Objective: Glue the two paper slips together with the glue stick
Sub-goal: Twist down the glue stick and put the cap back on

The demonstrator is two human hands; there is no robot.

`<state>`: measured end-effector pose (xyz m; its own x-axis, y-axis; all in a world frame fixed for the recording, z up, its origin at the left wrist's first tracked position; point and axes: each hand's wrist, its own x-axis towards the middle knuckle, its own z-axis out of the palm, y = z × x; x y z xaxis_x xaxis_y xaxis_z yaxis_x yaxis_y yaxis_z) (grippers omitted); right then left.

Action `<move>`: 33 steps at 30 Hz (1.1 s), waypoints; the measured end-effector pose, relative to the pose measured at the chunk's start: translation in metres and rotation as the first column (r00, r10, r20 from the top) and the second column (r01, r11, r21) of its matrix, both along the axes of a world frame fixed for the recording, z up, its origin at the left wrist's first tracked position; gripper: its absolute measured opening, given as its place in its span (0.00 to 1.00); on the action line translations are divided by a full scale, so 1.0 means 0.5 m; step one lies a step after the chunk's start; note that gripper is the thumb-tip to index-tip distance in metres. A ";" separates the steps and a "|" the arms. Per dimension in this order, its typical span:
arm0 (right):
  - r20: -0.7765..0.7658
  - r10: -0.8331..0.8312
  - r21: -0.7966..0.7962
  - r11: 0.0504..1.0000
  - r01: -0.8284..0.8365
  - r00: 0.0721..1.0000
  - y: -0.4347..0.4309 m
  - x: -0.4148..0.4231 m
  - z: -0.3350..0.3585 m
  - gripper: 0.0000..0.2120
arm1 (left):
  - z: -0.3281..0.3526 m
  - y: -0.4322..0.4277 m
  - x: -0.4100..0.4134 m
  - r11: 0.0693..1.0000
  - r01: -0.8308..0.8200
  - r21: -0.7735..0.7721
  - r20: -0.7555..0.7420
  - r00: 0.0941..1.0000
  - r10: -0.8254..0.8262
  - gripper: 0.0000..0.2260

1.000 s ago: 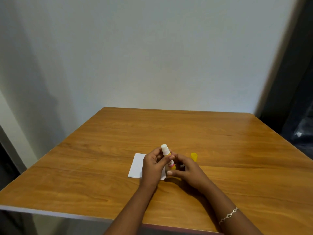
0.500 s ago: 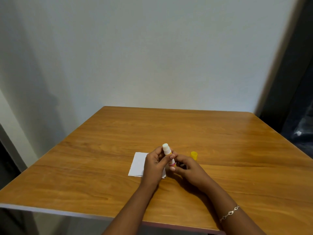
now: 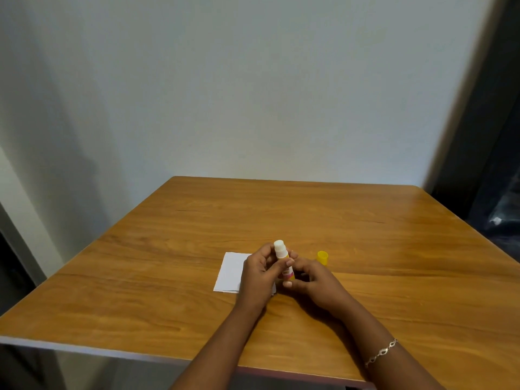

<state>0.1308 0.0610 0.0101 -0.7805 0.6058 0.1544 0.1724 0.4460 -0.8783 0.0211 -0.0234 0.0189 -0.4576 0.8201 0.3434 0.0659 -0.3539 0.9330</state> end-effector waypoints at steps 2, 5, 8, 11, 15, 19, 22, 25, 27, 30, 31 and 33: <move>0.001 -0.037 0.003 0.999 0.037 0.999 -0.001 -0.004 -0.003 0.16 | -0.001 0.000 0.001 1.000 -0.021 -0.003 -0.006 1.000 0.021 0.07; -0.027 -0.076 -0.010 0.997 0.075 0.997 0.001 -0.008 -0.012 0.30 | -0.002 0.000 0.000 0.998 -0.069 0.008 -0.019 0.997 0.069 0.07; -0.028 -0.043 -0.001 0.999 0.043 0.999 -0.002 -0.005 -0.005 0.29 | 0.000 0.000 -0.003 0.998 -0.056 0.016 -0.008 0.998 0.056 0.07; -0.020 -0.022 -0.013 1.000 0.021 1.000 0.003 0.000 -0.002 0.13 | 0.001 0.001 -0.006 0.999 -0.034 0.021 0.017 0.999 0.034 0.07; -0.007 -0.034 -0.059 0.998 0.033 0.999 0.005 -0.001 -0.003 0.08 | -0.001 0.000 -0.004 0.999 -0.040 0.018 0.000 0.999 0.040 0.07; -0.002 -0.067 -0.039 0.997 0.067 0.998 0.000 -0.004 -0.005 0.19 | 0.001 0.000 -0.003 0.999 -0.044 0.012 -0.017 0.999 0.045 0.08; 0.005 -0.011 -0.020 1.000 0.011 1.000 -0.002 0.000 -0.001 0.23 | 0.002 0.001 -0.003 1.000 -0.017 0.014 0.018 1.000 0.017 0.08; 0.013 0.037 -0.041 0.998 -0.037 0.999 0.003 0.004 0.004 0.11 | 0.001 0.001 -0.002 1.000 -0.004 0.017 0.020 1.000 0.004 0.07; -0.003 0.021 -0.055 0.998 -0.021 1.000 0.007 0.004 0.000 0.12 | 0.000 0.002 -0.001 1.000 -0.012 0.015 0.003 1.000 0.011 0.07; -0.026 -0.015 -0.050 0.999 0.013 1.000 0.004 -0.002 -0.004 0.20 | 0.000 0.001 0.002 1.000 -0.020 0.011 -0.011 1.000 0.020 0.08; -0.030 -0.009 -0.049 0.999 0.008 1.000 0.004 -0.003 -0.005 0.21 | 0.000 0.000 0.002 1.000 -0.021 0.011 -0.009 1.000 0.021 0.07; -0.034 0.023 -0.071 0.997 -0.025 0.999 0.004 0.000 -0.003 0.20 | 0.001 -0.001 0.000 0.999 -0.026 0.018 -0.005 1.000 0.026 0.07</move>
